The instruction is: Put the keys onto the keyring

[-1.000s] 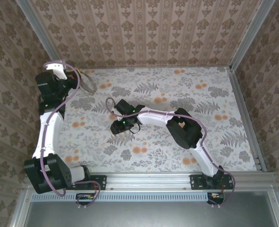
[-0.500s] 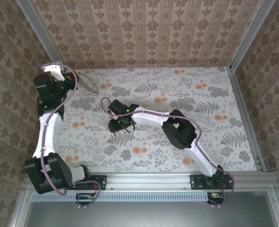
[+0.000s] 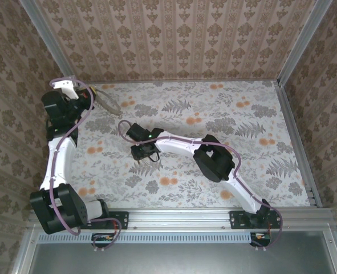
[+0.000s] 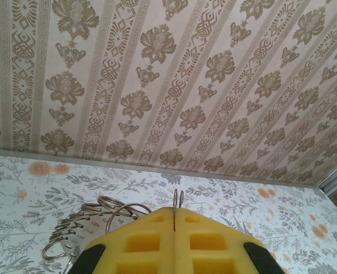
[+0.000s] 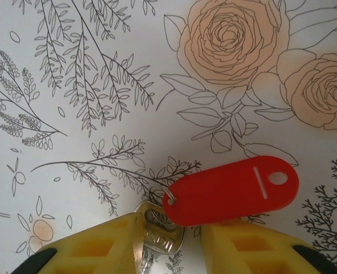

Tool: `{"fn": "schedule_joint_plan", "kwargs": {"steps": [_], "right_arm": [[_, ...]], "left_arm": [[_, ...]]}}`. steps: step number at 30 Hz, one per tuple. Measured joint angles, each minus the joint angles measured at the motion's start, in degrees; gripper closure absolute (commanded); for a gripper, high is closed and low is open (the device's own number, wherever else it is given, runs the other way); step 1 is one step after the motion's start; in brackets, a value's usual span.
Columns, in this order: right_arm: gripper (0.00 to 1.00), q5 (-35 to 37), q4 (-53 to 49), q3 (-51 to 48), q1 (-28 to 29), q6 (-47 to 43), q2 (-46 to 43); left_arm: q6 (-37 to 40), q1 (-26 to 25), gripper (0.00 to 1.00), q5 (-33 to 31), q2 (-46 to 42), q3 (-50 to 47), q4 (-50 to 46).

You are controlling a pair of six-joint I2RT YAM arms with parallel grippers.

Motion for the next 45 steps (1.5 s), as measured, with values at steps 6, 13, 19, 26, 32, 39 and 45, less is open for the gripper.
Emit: {"fn": "schedule_joint_plan", "kwargs": {"steps": [6, 13, 19, 26, 32, 39, 45], "right_arm": [[0.65, 0.37, -0.02, 2.36, 0.33, 0.24, 1.36], [0.81, 1.09, 0.09, 3.78, 0.44, 0.70, 2.51], [0.95, 1.09, 0.76, 3.78, 0.48, 1.03, 2.62], [1.00, 0.37, 4.31, -0.35, 0.09, 1.03, 0.63], [1.00, -2.19, 7.15, -12.24, -2.40, 1.03, -6.93], [1.00, -4.87, 10.64, -28.79, -9.64, -1.38, -20.83], [1.00, -5.57, 11.47, -42.88, -16.20, -4.90, -30.21]], "left_arm": [[-0.22, 0.00, 1.00, 0.00, 0.02, 0.00, 0.46], [-0.61, 0.00, 1.00, 0.00, 0.02, 0.00, 0.83], [-0.63, 0.00, 1.00, 0.04, 0.02, 0.00, 0.85], [-0.63, 0.00, 1.00, 0.81, 0.02, 0.00, 0.83], [-0.59, -0.76, 1.00, 1.40, 0.00, 0.00, 0.15], [-0.09, -5.70, 1.00, 1.42, 0.02, 0.02, -2.49], [0.28, -11.85, 1.00, 0.44, -0.20, 0.02, -4.11]]}}
